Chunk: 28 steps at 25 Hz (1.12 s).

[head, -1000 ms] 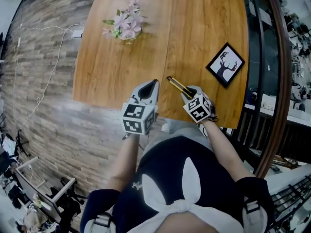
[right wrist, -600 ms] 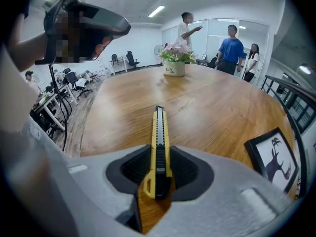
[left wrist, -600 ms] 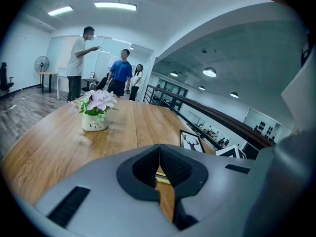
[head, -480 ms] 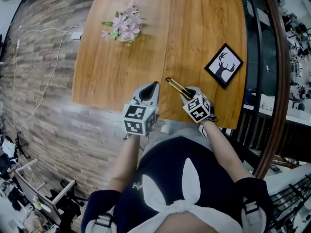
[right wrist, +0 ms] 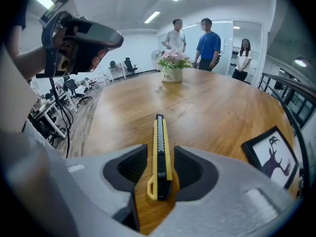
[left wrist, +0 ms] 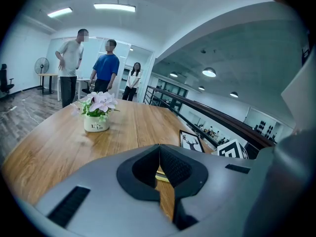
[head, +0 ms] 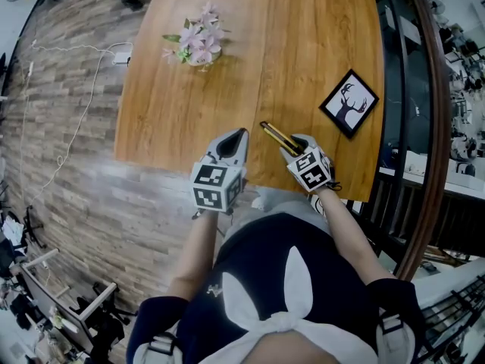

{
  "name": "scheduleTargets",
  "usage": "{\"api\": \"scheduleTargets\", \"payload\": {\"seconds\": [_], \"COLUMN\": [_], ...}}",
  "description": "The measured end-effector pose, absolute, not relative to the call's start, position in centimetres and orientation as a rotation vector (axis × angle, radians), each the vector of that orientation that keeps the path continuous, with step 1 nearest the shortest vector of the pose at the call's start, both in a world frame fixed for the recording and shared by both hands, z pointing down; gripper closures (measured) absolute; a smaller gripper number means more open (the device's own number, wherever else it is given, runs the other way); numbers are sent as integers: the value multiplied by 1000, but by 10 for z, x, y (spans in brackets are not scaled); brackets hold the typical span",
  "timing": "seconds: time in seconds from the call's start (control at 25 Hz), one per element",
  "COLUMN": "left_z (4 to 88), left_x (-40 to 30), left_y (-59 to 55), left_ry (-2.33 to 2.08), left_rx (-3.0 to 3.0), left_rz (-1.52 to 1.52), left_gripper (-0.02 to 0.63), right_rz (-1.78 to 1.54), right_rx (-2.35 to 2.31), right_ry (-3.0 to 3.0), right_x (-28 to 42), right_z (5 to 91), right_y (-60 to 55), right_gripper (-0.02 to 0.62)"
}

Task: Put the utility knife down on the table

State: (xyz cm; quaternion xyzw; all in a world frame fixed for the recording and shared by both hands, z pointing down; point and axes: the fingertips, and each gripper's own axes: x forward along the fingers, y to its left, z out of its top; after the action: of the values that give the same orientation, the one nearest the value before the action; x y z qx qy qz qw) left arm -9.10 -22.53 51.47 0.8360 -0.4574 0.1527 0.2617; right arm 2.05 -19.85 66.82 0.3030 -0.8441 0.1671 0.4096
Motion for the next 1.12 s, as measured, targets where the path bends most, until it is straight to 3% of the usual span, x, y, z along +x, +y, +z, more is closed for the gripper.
{"api": "scheduleTargets", "payload": {"seconds": [0.32,0.8,1.12], "left_z": [508,487,476], "left_x": [-92,-90,-88], "left_y": [-216,-200,-186], "left_ry": [-1236,-1233,-1226], "left_rx": [2284,2333,2363], "left_rz": [391,380,365], "left_gripper": [587,587,586], "right_rz": [414,243,220], "right_rx": [908,1104,1168], "right_ry": [-2245,-2391,-2437], "right_x": [24,24,25], "right_z": [613,513,480], "right_y": [-210,-206,-189], "right_gripper": [443,597,597]}}
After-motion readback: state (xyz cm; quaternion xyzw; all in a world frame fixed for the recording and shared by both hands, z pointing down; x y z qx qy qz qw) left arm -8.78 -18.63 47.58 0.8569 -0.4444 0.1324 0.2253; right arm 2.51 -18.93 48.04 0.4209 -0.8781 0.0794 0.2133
